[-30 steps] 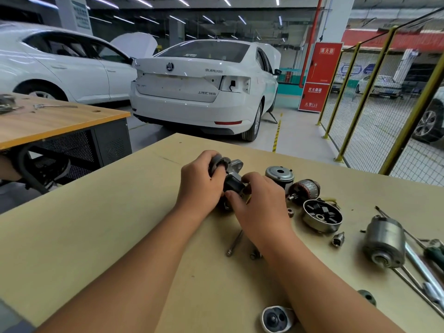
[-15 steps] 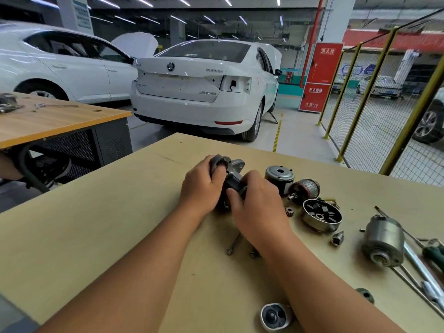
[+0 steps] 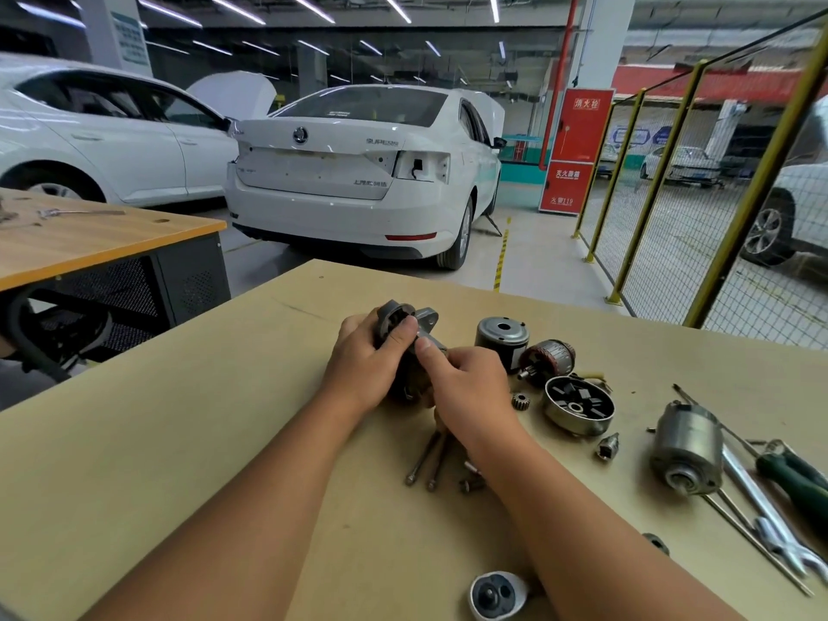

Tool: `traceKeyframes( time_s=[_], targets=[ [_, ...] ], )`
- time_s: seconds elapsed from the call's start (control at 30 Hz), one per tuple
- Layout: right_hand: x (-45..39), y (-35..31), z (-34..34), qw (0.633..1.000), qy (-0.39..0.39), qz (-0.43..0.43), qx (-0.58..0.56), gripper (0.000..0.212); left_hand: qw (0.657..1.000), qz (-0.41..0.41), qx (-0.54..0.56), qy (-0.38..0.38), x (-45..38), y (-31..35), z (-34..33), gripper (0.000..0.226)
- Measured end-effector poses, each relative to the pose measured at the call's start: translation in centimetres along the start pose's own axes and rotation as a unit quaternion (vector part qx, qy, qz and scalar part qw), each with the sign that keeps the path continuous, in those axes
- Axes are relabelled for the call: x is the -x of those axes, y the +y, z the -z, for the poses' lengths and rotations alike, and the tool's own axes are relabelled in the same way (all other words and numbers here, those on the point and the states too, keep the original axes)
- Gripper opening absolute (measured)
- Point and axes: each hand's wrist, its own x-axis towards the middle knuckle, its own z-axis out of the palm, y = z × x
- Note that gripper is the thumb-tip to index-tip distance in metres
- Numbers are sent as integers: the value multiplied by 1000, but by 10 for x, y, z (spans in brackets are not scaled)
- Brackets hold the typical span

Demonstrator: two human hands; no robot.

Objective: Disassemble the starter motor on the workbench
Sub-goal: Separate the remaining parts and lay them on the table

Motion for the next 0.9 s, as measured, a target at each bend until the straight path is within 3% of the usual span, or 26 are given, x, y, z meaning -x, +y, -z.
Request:
traceKeyframes(
  time_s=[0.13, 0.3, 0.77, 0.9],
  targets=[
    [-2, 0, 0, 996, -20, -46, -73, 47, 1000, 3, -7, 17, 1, -4, -5, 22],
    [-3, -3, 2, 991, -30, -79, -101, 39, 992, 18, -121, 41, 4, -3, -7, 68],
    [-1, -3, 0, 982, -28, -103, -159, 36, 993, 57, -102, 32, -1, -3, -5, 81],
    [0, -5, 2, 979, -22, -104, -175, 39, 994, 68, -83, 33, -3, -2, -5, 73]
  ],
)
